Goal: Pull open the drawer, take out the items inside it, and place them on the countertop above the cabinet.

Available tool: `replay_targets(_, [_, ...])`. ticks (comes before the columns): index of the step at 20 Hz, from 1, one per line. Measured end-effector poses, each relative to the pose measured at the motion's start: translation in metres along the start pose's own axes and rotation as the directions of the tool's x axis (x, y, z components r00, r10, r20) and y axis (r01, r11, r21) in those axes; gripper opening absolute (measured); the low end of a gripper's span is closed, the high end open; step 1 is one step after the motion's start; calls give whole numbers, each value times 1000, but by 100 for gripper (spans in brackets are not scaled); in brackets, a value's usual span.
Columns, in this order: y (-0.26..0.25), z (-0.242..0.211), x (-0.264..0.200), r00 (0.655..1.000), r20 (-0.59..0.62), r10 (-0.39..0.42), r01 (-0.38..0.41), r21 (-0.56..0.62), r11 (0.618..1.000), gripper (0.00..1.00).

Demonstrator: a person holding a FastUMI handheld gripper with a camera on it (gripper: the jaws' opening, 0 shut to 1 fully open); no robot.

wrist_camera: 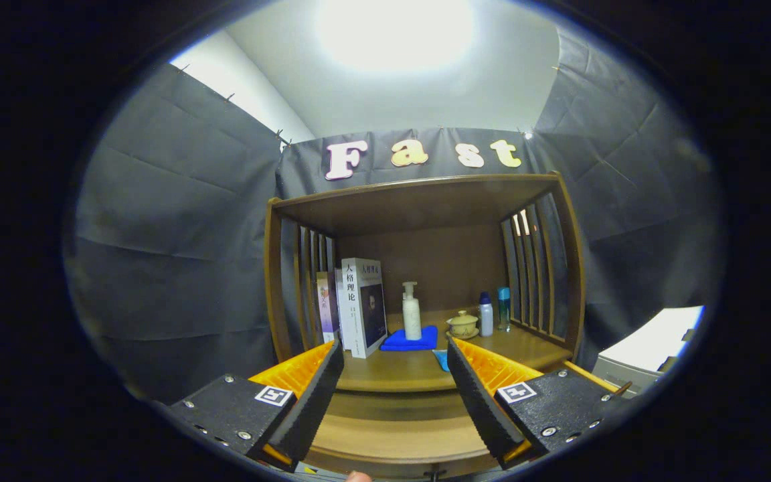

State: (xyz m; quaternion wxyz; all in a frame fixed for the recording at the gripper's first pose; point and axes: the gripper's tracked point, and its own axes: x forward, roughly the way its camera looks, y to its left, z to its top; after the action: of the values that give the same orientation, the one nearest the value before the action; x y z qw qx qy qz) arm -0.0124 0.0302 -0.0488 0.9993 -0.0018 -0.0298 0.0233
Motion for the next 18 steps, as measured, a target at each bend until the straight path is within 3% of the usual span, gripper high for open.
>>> replay_targets(11, [-28,-113,-65,982,-184,-31,22,-51,998,96])
replay_targets(18, [-30,-166,-68,956,-282,-86,44,-151,988,96])
